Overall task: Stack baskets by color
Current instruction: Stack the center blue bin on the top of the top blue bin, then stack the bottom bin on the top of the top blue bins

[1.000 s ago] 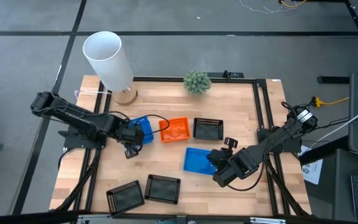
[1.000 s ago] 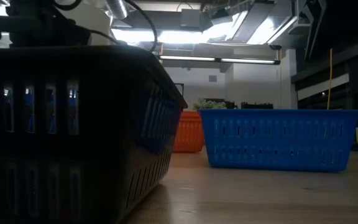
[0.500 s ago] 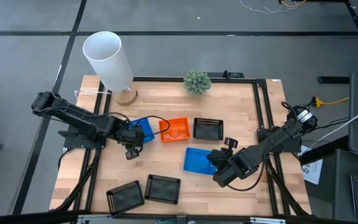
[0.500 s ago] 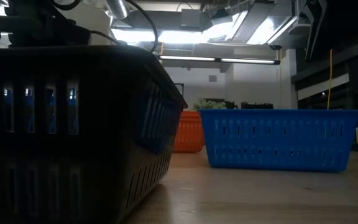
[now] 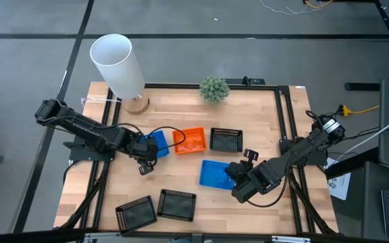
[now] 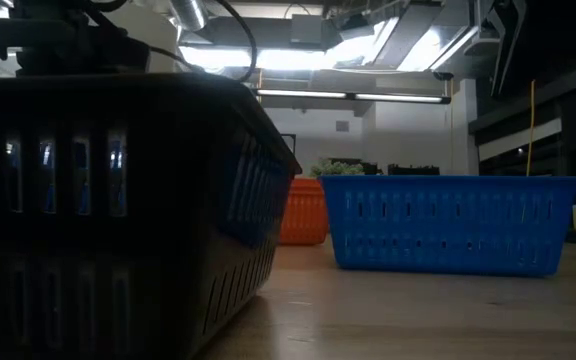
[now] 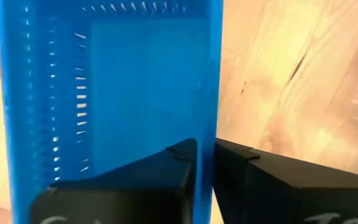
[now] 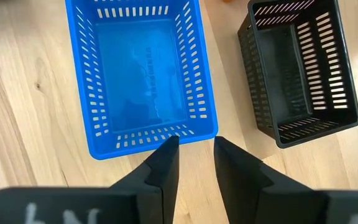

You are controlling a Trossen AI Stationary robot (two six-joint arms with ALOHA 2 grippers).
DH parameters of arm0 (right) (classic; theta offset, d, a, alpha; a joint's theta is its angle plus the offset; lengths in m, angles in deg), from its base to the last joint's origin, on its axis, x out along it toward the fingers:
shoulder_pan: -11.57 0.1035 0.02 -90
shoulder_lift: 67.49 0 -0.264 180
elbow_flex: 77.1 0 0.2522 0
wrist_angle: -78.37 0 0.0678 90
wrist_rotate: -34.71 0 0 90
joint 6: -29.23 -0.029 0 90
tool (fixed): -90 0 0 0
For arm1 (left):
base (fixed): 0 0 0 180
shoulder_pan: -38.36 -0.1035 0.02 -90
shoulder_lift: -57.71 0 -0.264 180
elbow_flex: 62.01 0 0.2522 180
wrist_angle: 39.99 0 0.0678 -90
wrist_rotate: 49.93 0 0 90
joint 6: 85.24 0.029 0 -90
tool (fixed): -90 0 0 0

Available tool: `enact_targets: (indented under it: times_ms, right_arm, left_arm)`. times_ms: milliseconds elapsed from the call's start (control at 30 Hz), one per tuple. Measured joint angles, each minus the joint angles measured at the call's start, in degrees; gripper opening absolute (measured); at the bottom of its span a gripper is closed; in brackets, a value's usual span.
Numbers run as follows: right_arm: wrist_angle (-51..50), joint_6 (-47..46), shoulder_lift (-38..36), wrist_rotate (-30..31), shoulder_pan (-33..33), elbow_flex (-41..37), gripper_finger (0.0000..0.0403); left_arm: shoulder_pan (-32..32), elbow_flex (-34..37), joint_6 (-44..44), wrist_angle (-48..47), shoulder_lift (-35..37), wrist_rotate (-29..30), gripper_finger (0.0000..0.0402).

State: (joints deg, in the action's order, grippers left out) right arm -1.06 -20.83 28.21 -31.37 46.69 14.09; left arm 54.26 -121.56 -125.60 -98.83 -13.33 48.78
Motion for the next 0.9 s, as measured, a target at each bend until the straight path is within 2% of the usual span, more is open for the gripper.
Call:
enact_targets:
  times_ms: [233, 400, 533, 667, 767, 900]
  right_arm:
    - [0.02, 0.04, 0.00, 0.00, 0.00, 0.00, 0.0100]
    - [0.02, 0.19, 0.00, 0.00, 0.00, 0.00, 0.0100]
    - [0.05, 0.39, 0.00, -0.01, 0.00, 0.00, 0.0100]
    - [-1.32, -1.70, 0.00, -4.24, 0.00, 0.00, 0.0100]
    - [-5.00, -5.30, 0.00, -5.46, 0.80, 0.00, 0.0100]
    - [-9.47, -11.48, 0.00, -5.66, 3.05, 0.00, 0.0100]
  left_arm:
    - [0.00, 0.00, -0.37, -0.09, 0.02, -0.02, 0.0074]
    - [0.00, -1.97, -1.23, 0.66, 0.71, 0.00, 0.0077]
    - [0.03, -4.90, 4.01, 11.84, 0.63, -0.01, 0.0076]
    - [-0.32, -5.34, 14.81, 34.90, -2.91, -1.57, 0.0084]
    - [-1.10, -6.07, 20.37, 47.51, -6.94, -6.39, 0.0096]
    - [-2.55, -11.80, 22.87, 47.73, -15.08, -9.81, 0.0118]
